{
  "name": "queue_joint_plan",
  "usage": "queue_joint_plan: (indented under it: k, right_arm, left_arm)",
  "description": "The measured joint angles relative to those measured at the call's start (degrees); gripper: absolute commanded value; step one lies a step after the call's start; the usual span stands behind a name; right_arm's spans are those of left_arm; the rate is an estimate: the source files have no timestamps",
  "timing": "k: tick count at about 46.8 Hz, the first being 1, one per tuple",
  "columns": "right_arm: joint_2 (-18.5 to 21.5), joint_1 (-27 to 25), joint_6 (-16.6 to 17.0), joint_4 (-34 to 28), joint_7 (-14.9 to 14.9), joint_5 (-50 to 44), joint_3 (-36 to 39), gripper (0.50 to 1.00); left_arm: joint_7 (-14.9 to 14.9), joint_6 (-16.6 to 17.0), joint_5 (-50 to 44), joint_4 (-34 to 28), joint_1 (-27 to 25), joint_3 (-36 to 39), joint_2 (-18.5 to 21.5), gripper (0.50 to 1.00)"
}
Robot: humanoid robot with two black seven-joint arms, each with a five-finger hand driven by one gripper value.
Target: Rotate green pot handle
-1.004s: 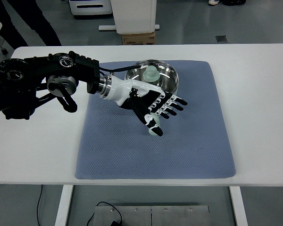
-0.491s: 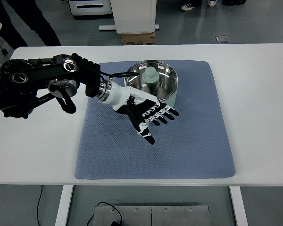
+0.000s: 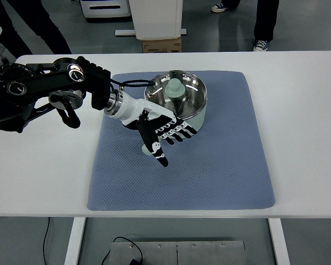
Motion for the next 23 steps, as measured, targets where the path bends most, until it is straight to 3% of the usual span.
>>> queue_joint_plan:
  k: [23]
  right_arm:
    - [0.0,-0.01,0.0,0.02,0.0,0.0,0.0,1.0]
  left_arm:
    - [0.03,-0.01,1.2,-3.69,-1.42,0.64,3.47,1.0]
